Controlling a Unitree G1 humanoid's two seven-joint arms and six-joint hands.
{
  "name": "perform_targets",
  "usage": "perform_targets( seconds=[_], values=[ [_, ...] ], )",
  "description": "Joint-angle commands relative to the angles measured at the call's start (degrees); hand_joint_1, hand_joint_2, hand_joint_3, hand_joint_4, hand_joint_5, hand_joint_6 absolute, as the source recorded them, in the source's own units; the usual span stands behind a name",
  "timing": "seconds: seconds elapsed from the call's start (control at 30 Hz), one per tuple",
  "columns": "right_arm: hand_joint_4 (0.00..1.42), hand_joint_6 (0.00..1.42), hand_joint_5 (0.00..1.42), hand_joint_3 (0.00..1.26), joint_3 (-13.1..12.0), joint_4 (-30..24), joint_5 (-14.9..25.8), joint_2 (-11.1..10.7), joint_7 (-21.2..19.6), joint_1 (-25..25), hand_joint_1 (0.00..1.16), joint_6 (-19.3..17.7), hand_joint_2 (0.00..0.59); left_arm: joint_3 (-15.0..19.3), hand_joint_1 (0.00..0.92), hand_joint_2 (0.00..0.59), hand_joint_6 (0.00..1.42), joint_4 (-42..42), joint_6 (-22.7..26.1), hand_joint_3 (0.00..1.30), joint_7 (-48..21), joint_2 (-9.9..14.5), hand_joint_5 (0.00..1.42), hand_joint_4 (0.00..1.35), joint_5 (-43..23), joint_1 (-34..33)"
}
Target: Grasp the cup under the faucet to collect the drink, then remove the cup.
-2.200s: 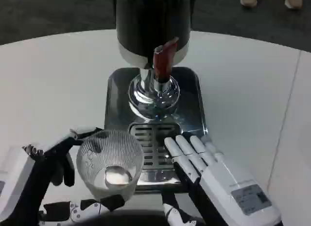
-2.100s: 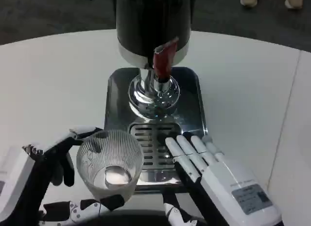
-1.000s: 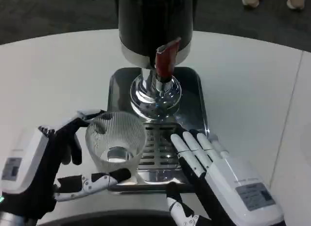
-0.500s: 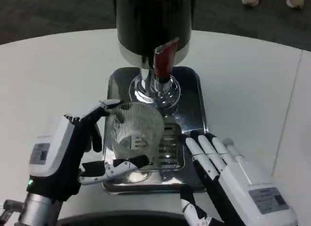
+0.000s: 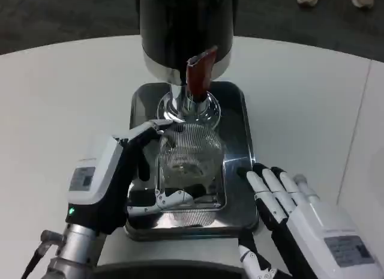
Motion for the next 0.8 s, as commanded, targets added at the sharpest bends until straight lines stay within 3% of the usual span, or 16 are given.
perform_targets(
  seconds=[0.03,0.6,0.7,0.8],
  values=[
    [0.00,0.00,0.00,0.04,-0.72,-1.52,0.51,0.17,0.55,1.02,0.23,0.11,0.586,-1.51,0.584,0.105,1.19,2.42,1.03,0.94,4.10,-0.78,1.09,1.00,0.60,-3.16],
    [0.00,0.00,0.00,0.05,-1.70,-2.57,1.43,0.55,0.55,2.69,0.22,0.17,0.586,-5.12,0.569,0.098,1.14,9.36,2.18,0.92,5.72,-0.58,1.06,0.98,-0.01,-6.33],
    [0.00,0.00,0.00,0.05,-1.85,-2.71,1.64,0.63,0.57,2.97,0.22,0.14,0.586,-5.63,0.544,0.085,1.08,9.55,2.13,0.86,5.10,-0.10,1.03,0.94,-0.47,-6.39],
    [0.00,0.00,0.00,0.06,-1.83,-2.67,1.95,0.80,0.62,3.11,0.22,0.13,0.586,-6.01,0.479,0.073,0.98,9.47,1.83,0.72,4.70,0.38,0.93,0.81,-1.21,-6.30]
  ],
)
